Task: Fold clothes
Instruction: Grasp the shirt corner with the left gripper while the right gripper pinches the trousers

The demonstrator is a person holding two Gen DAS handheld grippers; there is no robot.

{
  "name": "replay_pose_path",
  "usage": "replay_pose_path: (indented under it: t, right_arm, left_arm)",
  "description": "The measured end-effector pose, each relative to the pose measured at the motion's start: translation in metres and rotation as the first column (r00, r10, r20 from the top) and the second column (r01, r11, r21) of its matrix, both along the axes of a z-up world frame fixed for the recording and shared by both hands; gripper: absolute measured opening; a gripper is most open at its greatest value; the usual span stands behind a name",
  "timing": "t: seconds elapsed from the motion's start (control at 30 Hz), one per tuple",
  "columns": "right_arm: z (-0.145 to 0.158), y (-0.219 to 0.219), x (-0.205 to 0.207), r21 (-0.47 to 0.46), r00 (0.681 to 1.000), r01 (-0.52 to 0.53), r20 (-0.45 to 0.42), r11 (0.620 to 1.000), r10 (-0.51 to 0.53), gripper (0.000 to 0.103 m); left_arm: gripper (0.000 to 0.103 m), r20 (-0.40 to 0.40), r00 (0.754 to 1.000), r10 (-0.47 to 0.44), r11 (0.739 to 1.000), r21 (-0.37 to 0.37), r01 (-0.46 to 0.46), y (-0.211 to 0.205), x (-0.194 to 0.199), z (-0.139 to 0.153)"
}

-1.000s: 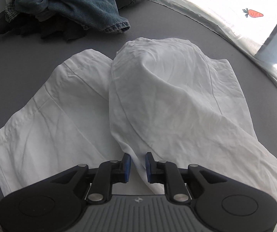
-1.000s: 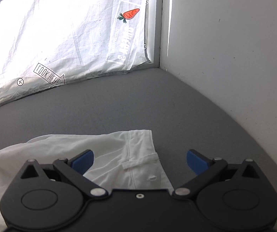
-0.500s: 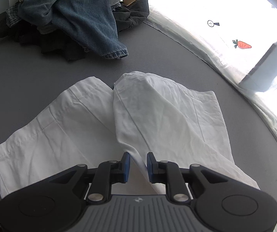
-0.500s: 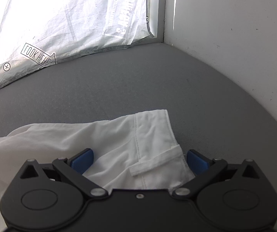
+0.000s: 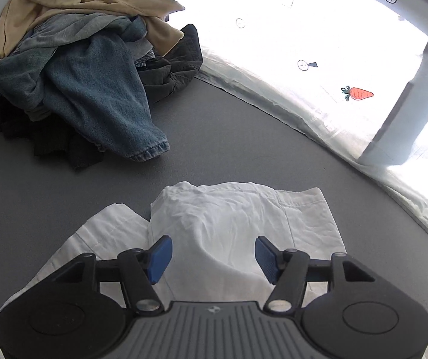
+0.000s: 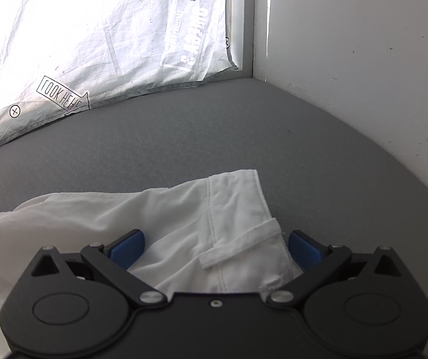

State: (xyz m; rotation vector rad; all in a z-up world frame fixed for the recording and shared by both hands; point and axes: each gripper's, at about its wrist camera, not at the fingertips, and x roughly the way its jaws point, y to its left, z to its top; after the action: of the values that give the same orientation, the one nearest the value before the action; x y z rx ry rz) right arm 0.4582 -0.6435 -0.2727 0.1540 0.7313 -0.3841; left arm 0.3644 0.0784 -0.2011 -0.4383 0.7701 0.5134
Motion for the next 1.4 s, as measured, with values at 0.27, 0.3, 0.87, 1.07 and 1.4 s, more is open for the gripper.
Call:
replay_pose_path:
  t: [0.27, 0.3, 0.87, 1.07, 1.4]
  right_arm:
    - [0.0, 0.0, 0.0, -0.002, 1.0, 0.0, 0.006, 1.0, 0.0, 0.103]
    - [0.0, 0.0, 0.0, -0.002, 1.0, 0.0, 0.006, 1.0, 0.0, 0.103]
    - [0.023, -0.02, 0.028, 0.161, 0.987, 0.084, -0.15, 0.983, -0.06, 0.078]
    - [0.039, -0.047, -0.003, 0.357, 0.984, 0.175, -0.026, 0.918, -0.177, 0.028]
    - [0.082, -0.057, -0.015, 0.335, 0.958, 0.197, 0.133, 0.921, -0.253, 0.022]
  left_arm:
    - [0.076, -0.09, 0.964, -0.249, 0.956, 0.139, 0.26, -0.043, 0.103, -0.011]
    - [0.076, -0.098, 0.956, -0.277, 0.945, 0.153, 0.289, -0.049, 0.114, -0.013]
    - [0.019, -0.153, 0.928, -0.34, 0.926, 0.116, 0.359, -0.076, 0.201, -0.067]
    - [0.003, -0.089, 0.961, -0.261, 0.943, 0.189, 0.273, -0.075, 0.194, -0.038]
    - [0.002, 0.208, 0.977, 0.033, 0.963, 0.256, -0.088, 0.013, 0.204, 0.083]
